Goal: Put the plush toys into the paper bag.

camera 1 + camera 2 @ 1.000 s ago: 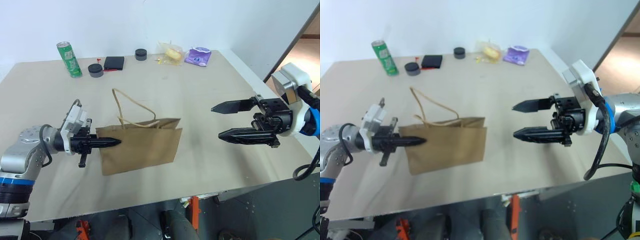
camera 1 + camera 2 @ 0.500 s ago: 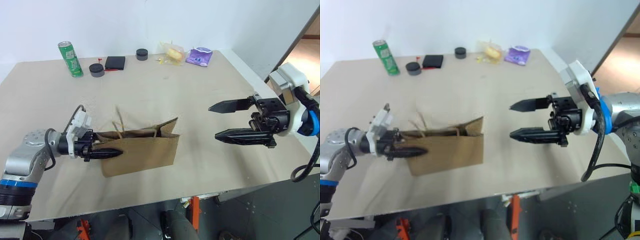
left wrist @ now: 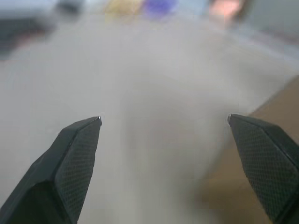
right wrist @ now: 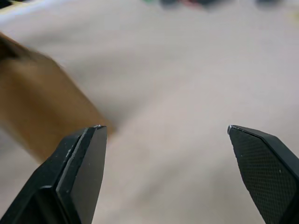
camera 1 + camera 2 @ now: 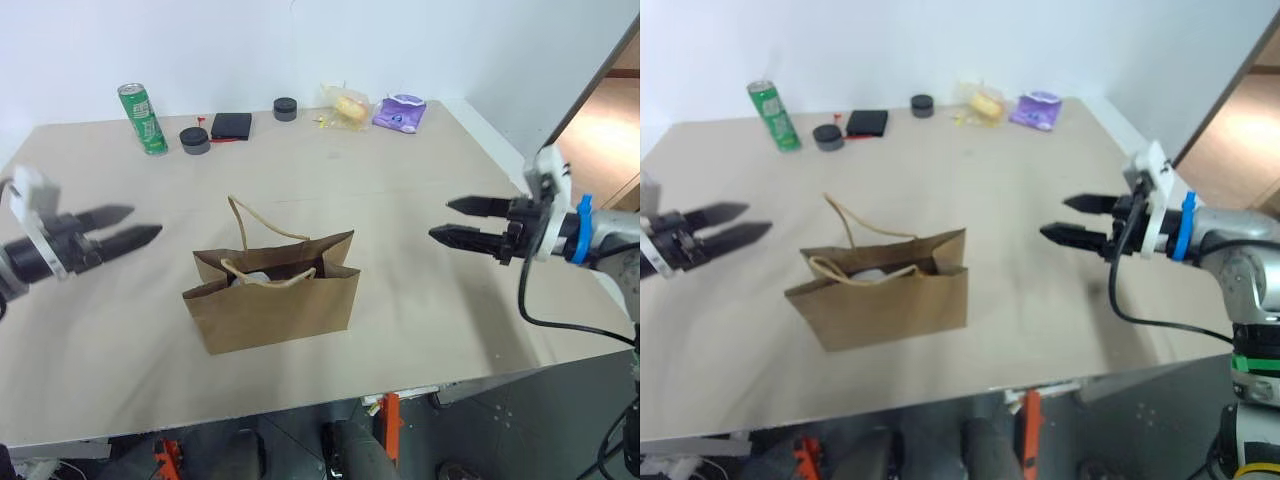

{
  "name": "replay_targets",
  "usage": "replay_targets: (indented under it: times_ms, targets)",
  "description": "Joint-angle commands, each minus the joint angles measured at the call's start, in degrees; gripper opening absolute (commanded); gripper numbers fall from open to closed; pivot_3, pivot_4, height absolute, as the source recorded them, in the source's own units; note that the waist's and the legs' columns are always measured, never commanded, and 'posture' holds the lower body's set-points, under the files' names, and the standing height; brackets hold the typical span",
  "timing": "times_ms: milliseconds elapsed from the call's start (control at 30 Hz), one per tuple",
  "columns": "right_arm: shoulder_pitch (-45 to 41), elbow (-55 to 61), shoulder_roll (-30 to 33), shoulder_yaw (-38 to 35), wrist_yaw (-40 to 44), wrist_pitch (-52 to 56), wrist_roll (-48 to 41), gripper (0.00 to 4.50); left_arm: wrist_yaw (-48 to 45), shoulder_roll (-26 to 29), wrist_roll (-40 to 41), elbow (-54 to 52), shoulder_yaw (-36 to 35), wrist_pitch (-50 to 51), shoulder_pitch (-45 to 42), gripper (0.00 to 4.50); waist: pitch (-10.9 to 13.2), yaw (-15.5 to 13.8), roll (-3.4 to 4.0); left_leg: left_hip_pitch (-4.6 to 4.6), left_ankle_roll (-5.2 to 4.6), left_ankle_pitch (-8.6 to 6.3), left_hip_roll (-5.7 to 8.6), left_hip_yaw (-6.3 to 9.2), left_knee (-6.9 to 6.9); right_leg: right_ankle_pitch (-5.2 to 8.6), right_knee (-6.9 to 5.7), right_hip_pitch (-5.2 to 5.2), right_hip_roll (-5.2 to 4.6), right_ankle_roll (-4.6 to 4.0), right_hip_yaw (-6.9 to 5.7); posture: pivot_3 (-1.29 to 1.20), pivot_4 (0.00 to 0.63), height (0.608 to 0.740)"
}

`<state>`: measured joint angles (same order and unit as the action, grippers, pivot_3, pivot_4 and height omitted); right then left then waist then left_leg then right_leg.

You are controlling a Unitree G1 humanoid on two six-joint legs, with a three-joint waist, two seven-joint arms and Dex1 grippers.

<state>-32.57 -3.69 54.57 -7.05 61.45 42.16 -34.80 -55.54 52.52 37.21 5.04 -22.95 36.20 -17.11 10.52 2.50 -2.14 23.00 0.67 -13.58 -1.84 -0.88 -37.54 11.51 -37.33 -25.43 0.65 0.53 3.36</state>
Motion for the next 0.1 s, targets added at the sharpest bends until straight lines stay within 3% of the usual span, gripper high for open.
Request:
replay_targets:
  times_ms: [33,100]
  targets:
    - [-0.1,-0.7,0.5,-1.4,1.0,-2.3,1.3,4.50,-1.5,1.1,-0.9,-0.3,-1.4,-2.8,-0.5,4.48,0.0,0.0,0.00,0.03,0.00,0.00,0.00,0.00,0.00,0.00,0.01,-0.01,-0.01,0.00,0.00,0.00,0.150,0.740]
    - [0.4,-0.6,0.5,-1.4,1.6,-2.7,1.6,4.50,-1.8,1.1,-1.7,-1.0,-1.0,-3.5,0.5,4.48,0.0,0.0,0.00,0.01,0.00,-0.01,0.01,-0.06,0.00,0.00,0.01,-0.01,-0.03,0.01,0.04,0.00,0.150,0.740]
